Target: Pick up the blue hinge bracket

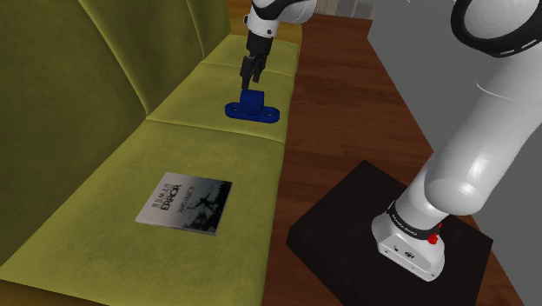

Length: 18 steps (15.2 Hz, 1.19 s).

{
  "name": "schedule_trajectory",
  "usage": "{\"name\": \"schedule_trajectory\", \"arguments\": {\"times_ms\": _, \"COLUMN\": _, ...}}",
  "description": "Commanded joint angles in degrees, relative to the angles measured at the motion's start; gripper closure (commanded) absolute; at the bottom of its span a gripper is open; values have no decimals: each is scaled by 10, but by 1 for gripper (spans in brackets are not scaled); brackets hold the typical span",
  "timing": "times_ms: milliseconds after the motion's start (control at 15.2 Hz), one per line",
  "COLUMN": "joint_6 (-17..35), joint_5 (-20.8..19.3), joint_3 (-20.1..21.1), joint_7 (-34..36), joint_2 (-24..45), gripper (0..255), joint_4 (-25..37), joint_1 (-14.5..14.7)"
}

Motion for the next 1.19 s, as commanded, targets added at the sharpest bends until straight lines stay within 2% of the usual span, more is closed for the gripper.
{"name": "schedule_trajectory", "arguments": {"times_ms": 0, "joint_6": -1, "joint_5": 7, "joint_3": 3, "joint_7": -8, "joint_2": 38, "gripper": 0, "joint_4": 52, "joint_1": 1}}
{"name": "schedule_trajectory", "arguments": {"times_ms": 66, "joint_6": -1, "joint_5": 9, "joint_3": 4, "joint_7": -10, "joint_2": 47, "gripper": 0, "joint_4": 63, "joint_1": 2}}
{"name": "schedule_trajectory", "arguments": {"times_ms": 660, "joint_6": 52, "joint_5": 15, "joint_3": 6, "joint_7": -22, "joint_2": 59, "gripper": 0, "joint_4": 22, "joint_1": 2}}
{"name": "schedule_trajectory", "arguments": {"times_ms": 726, "joint_6": 52, "joint_5": 14, "joint_3": 6, "joint_7": -22, "joint_2": 58, "gripper": 255, "joint_4": 21, "joint_1": 3}}
{"name": "schedule_trajectory", "arguments": {"times_ms": 1122, "joint_6": 51, "joint_5": 14, "joint_3": 6, "joint_7": -22, "joint_2": 59, "gripper": 255, "joint_4": 23, "joint_1": 3}}
